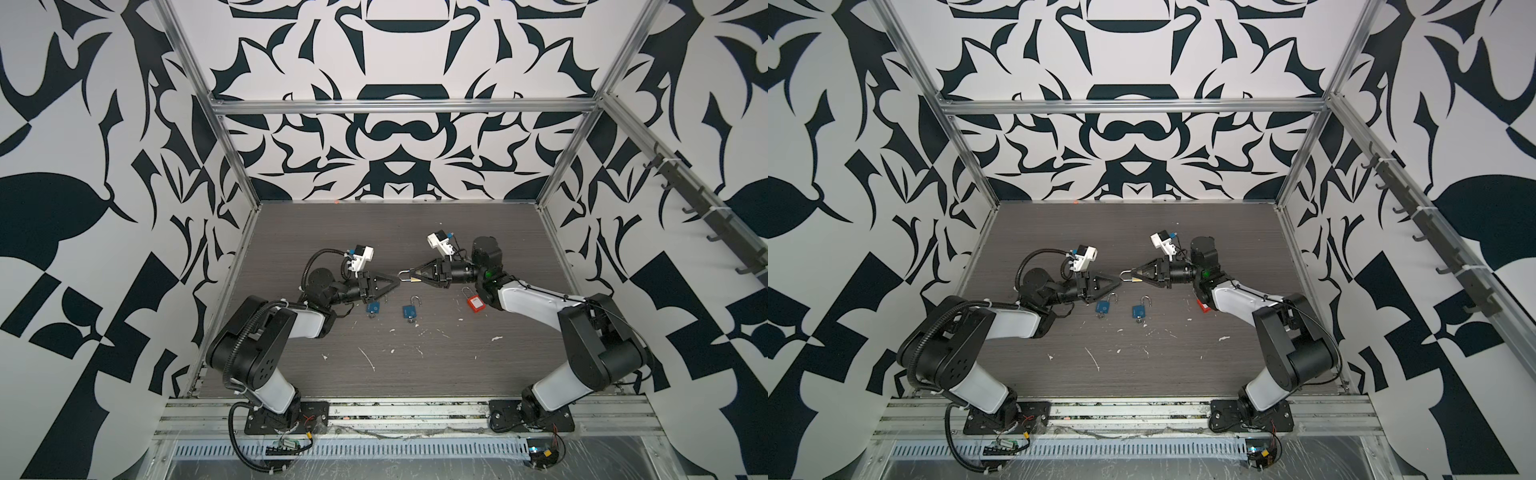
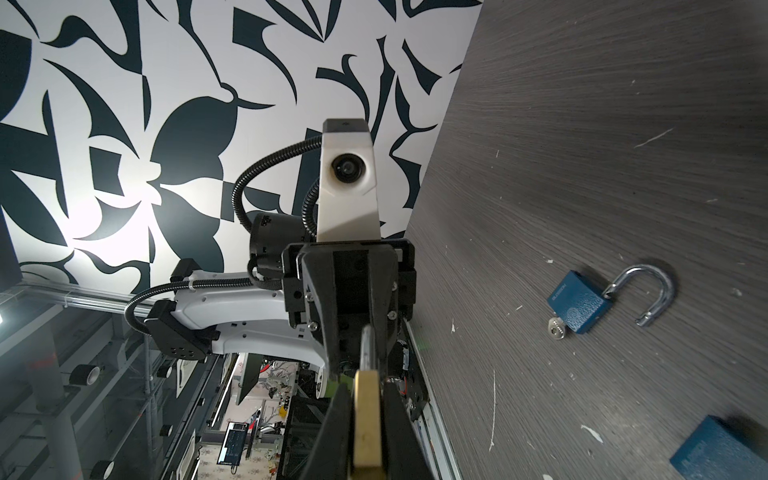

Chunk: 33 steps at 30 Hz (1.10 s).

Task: Lock with the key

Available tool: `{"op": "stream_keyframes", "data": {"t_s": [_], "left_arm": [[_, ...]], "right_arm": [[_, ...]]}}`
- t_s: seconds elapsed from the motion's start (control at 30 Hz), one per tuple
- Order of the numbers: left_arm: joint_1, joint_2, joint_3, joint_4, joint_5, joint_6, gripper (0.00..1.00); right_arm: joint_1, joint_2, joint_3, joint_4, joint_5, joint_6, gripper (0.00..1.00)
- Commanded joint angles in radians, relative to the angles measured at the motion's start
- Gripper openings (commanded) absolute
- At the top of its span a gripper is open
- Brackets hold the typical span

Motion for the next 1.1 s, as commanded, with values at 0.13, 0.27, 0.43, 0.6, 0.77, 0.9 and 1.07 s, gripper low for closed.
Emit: {"op": "stream_keyframes", "data": {"t_s": [0.13,0.27,0.43,0.6,0.77,0.9,1.07], "left_arm": [[-0.007,0.022,0.029,0.047,-0.011,0.009,0.25],[-0.010,0.024,0.035,0.046,-0.012,0.008,0.25],[-0.020,0.024,0.042,0.046,-0.015,0.004,0.25],[-0.030,0.021,0.051,0.047,-0.016,0.001,0.19],[-0.031,0.018,0.053,0.046,-0.016,-0.004,0.07],[-0.032,0.021,0.049,0.047,-0.023,-0.010,0.00],[-0.030,0.016,0.025,0.045,-0.062,-0.007,0.00]], "right_arm": [[0.013,-0.073,-0.003,0.029,-0.020,-0.019,0.00],[0.019,-0.092,-0.005,-0.060,-0.014,-0.087,0.00],[0.020,-0.103,-0.002,-0.124,-0.007,-0.135,0.00],[0.020,-0.101,0.000,-0.132,0.001,-0.143,0.00],[0.020,-0.099,0.004,-0.135,0.006,-0.145,0.00],[0.020,-0.106,0.002,-0.138,0.019,-0.146,0.00],[0.019,-0.124,-0.006,-0.142,0.029,-0.142,0.10]]}}
